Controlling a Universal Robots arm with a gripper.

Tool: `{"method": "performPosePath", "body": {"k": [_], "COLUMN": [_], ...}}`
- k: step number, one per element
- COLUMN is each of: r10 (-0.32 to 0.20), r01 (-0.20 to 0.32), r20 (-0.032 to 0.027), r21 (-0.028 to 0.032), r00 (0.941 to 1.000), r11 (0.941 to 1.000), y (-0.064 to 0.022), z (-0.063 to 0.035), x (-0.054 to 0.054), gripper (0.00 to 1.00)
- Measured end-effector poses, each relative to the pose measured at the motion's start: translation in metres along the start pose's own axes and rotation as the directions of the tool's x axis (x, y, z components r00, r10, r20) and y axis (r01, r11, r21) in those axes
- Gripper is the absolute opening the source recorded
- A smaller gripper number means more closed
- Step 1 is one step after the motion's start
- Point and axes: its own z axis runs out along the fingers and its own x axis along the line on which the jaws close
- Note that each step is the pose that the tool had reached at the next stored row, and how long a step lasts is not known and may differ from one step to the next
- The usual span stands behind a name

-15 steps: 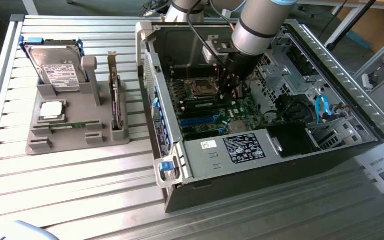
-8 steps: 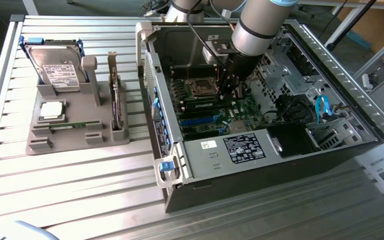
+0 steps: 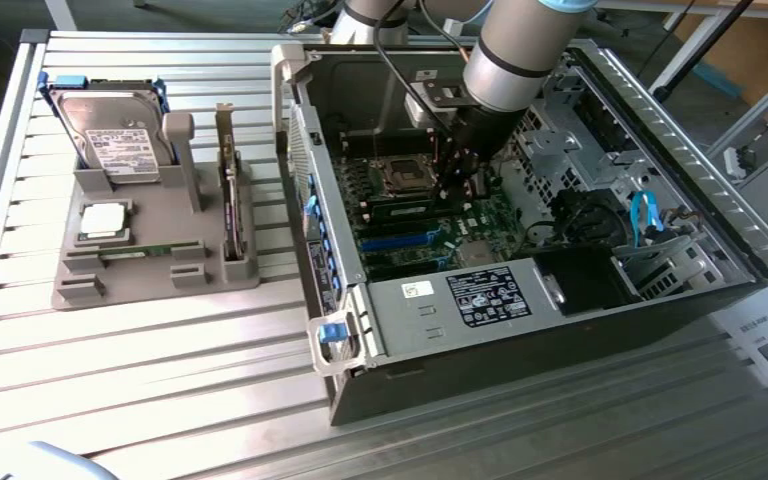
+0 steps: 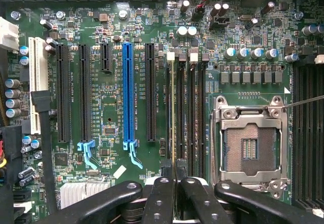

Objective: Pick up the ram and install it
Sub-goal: 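Insert the ram into the slot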

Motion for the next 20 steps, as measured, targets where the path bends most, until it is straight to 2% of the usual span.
{"method": "performPosePath", "body": {"k": [1,2,3,4,5,16,20], "r10": [0.000,0.000,0.000,0.000,0.000,0.000,0.000], "r01": [0.000,0.000,0.000,0.000,0.000,0.000,0.000], "r20": [0.0000,0.0000,0.0000,-0.0001,-0.0001,-0.0001,-0.0001], "r21": [0.0000,0.0000,0.0000,0.0000,0.0000,0.0000,0.0000], "r00": [1.0000,1.0000,1.0000,1.0000,1.0000,1.0000,1.0000], "r11": [1.0000,1.0000,1.0000,1.0000,1.0000,1.0000,1.0000], "y": [0.0000,0.0000,0.0000,0.0000,0.0000,0.0000,0.0001], "z": [0.0000,0.0000,0.0000,0.0000,0.0000,-0.0002,-0.0031], "x": [0.0000,0.0000,0.0000,0.0000,0.0000,0.0001,0.0000], "gripper": [0.18,0.18,0.25,0.25,0.31,0.31,0.31]}}
